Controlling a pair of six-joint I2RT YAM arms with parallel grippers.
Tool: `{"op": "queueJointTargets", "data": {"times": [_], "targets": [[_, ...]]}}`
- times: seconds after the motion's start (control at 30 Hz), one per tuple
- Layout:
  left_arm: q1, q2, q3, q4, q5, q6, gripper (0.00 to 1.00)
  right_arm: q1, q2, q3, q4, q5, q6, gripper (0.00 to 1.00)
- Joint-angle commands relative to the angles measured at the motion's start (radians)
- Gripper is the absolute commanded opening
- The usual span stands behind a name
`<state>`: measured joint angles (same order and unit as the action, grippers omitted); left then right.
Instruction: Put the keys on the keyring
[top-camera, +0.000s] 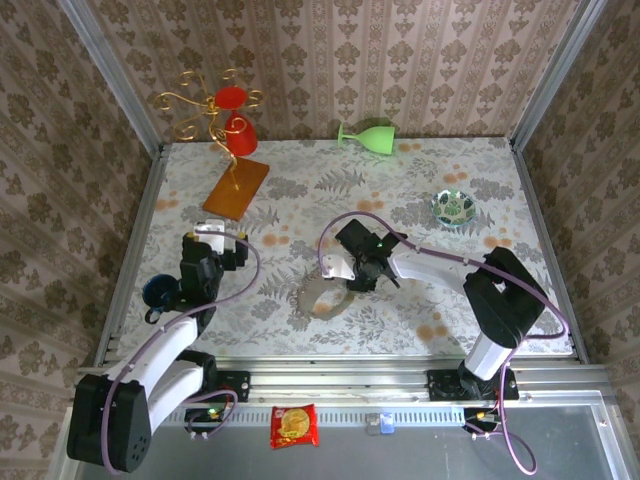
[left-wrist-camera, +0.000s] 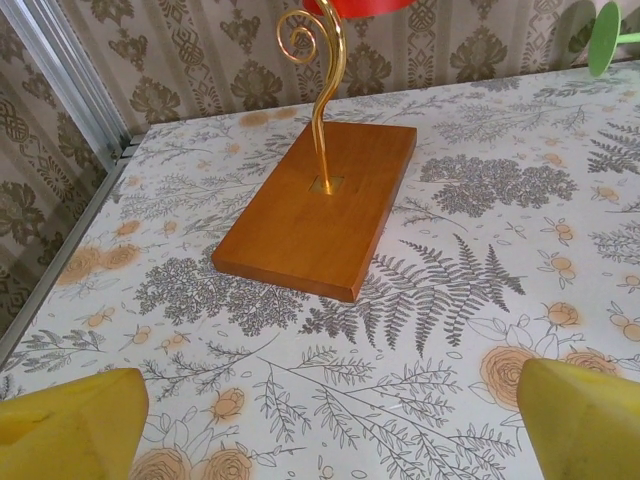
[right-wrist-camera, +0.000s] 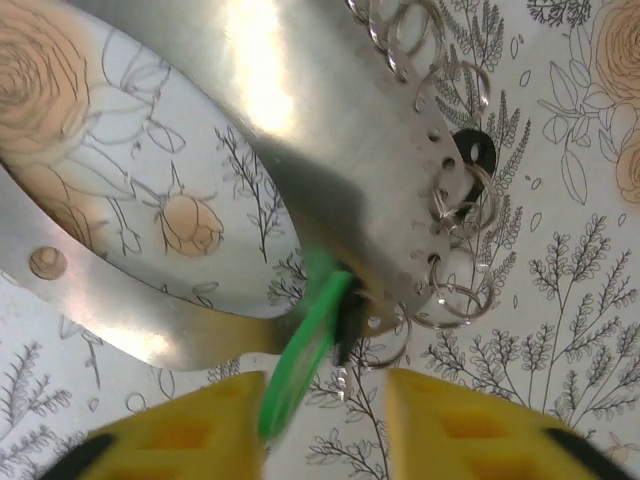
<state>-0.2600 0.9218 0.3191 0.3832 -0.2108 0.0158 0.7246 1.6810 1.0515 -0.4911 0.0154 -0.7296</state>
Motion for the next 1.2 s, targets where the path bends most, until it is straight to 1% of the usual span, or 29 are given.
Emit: {"op": "queueJointTargets", "data": {"times": [0.0, 0.03, 0.13, 0.2, 0.27, 0.33, 0.4, 0.43, 0.53, 0.63, 0.67, 0.73, 0.77, 0.8, 0.87, 0.9, 0.97, 1.0, 1.03, 1.07, 1.1, 1.13, 1.17], "targets": [[0.018, 0.015, 0.041, -0.015, -0.016, 0.043, 1.0, -0.042, -0.084, -0.03, -0.007, -0.012, 0.03, 0.55], [0.026, 0.025, 0.044, -0.015, -0.006, 0.045, 1.0, -0.069, -0.122, -0.048, 0.007, -0.039, 0.06, 0.6], [0.045, 0.052, 0.048, -0.013, 0.004, 0.047, 1.0, -0.164, -0.254, -0.123, 0.095, -0.124, 0.2, 0.65], [0.059, 0.072, 0.039, 0.006, 0.004, 0.05, 1.0, -0.249, -0.369, -0.208, 0.228, -0.156, 0.337, 0.67], [0.072, 0.093, 0.025, 0.049, 0.005, 0.054, 1.0, -0.33, -0.451, -0.307, 0.395, -0.131, 0.461, 0.72], [0.09, 0.124, 0.014, 0.094, 0.01, 0.055, 1.0, -0.399, -0.506, -0.416, 0.59, -0.016, 0.572, 0.83], [0.104, 0.158, 0.011, 0.127, 0.008, 0.056, 1.0, -0.463, -0.514, -0.502, 0.751, 0.072, 0.628, 0.86], [0.11, 0.179, 0.01, 0.15, 0.009, 0.056, 1.0, -0.498, -0.502, -0.537, 0.821, 0.098, 0.654, 0.86], [0.12, 0.238, -0.001, 0.241, 0.01, 0.067, 1.0, -0.571, -0.432, -0.624, 1.034, 0.079, 0.662, 0.86], [0.129, 0.318, -0.005, 0.338, 0.022, 0.09, 1.0, -0.579, -0.338, -0.687, 1.271, 0.047, 0.601, 0.87], [0.13, 0.343, -0.003, 0.364, 0.029, 0.096, 1.0, -0.582, -0.314, -0.679, 1.269, 0.051, 0.608, 0.88], [0.133, 0.404, -0.007, 0.437, 0.048, 0.106, 1.0, -0.597, -0.26, -0.684, 1.326, 0.04, 0.619, 1.0], [0.135, 0.426, -0.005, 0.474, 0.046, 0.116, 1.0, -0.61, -0.277, -0.684, 1.296, 0.026, 0.63, 1.0], [0.136, 0.446, -0.004, 0.506, 0.053, 0.11, 1.0, -0.625, -0.275, -0.7, 1.325, 0.003, 0.64, 1.0], [0.14, 0.51, 0.01, 0.557, 0.045, 0.124, 1.0, -0.64, -0.264, -0.729, 1.391, 0.025, 0.668, 1.0], [0.145, 0.541, 0.022, 0.556, 0.045, 0.112, 1.0, -0.647, -0.248, -0.738, 1.428, 0.026, 0.677, 1.0], [0.161, 0.598, 0.011, 0.631, 0.049, 0.104, 1.0, -0.654, -0.188, -0.738, 1.478, 0.022, 0.68, 1.0], [0.179, 0.612, -0.001, 0.652, 0.056, 0.073, 1.0, -0.656, -0.144, -0.731, 1.521, 0.017, 0.682, 1.0], [0.187, 0.644, -0.011, 0.703, 0.059, 0.069, 1.0, -0.662, -0.138, -0.719, 1.516, 0.038, 0.696, 1.0], [0.189, 0.655, -0.015, 0.744, 0.048, 0.073, 1.0, -0.67, -0.157, -0.688, 1.42, 0.034, 0.707, 1.0], [0.195, 0.629, -0.001, 0.667, 0.053, 0.05, 1.0, -0.68, -0.156, -0.666, 1.376, 0.02, 0.714, 1.0], [0.203, 0.632, 0.015, 0.634, 0.054, 0.04, 1.0, -0.691, -0.147, -0.662, 1.387, 0.013, 0.726, 1.0], [0.206, 0.647, 0.034, 0.633, 0.028, 0.043, 1.0, -0.699, -0.153, -0.653, 1.359, 0.015, 0.738, 1.0]]}}
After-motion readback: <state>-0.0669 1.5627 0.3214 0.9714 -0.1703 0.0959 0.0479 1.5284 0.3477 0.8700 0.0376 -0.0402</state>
